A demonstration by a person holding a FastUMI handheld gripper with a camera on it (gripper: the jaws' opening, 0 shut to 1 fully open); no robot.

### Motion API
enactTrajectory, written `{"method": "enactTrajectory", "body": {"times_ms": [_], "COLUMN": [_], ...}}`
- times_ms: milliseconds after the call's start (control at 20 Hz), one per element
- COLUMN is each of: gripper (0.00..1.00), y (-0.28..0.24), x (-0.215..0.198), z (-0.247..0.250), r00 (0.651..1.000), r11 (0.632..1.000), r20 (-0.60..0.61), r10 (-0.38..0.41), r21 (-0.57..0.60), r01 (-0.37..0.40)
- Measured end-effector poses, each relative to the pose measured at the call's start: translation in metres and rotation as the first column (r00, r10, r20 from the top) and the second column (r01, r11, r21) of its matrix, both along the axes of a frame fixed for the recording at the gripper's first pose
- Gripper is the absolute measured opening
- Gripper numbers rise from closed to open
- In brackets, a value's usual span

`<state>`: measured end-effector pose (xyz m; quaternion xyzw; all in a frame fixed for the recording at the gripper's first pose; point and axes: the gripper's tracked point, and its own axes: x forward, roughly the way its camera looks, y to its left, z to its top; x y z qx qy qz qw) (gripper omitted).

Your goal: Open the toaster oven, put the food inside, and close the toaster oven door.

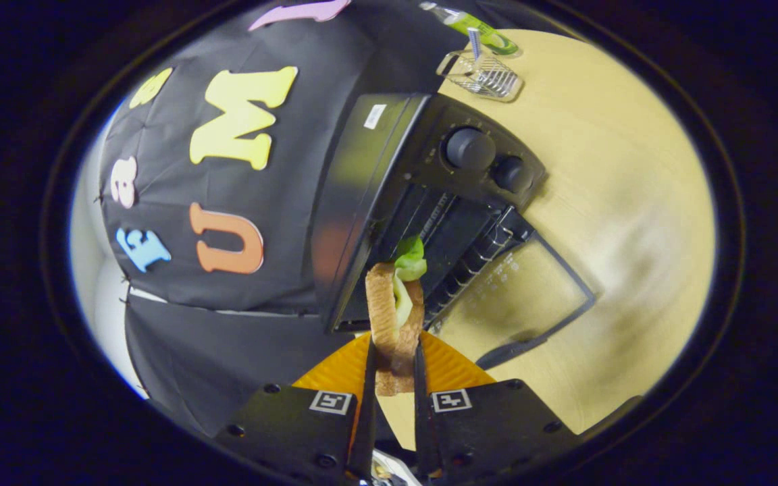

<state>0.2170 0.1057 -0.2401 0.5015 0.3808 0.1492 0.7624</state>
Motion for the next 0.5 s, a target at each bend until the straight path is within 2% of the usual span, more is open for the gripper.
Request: {"method": "enactTrajectory", "body": {"times_ms": [250,400,500], "gripper": [0.30,0.30,0.29], "y": [0.023,0.033,0.037], "x": [0.048,0.070,0.082], "z": [-0.026,-0.034,-0.046], "r00": [0.993,0.977,0.968], "r11": [0.992,0.974,0.969], "r20": [0.059,0.104,0.128], "r10": [-0.105,-0.187,-0.214], "r21": [0.071,0.146,0.153], "r01": [0.101,0.171,0.193]}}
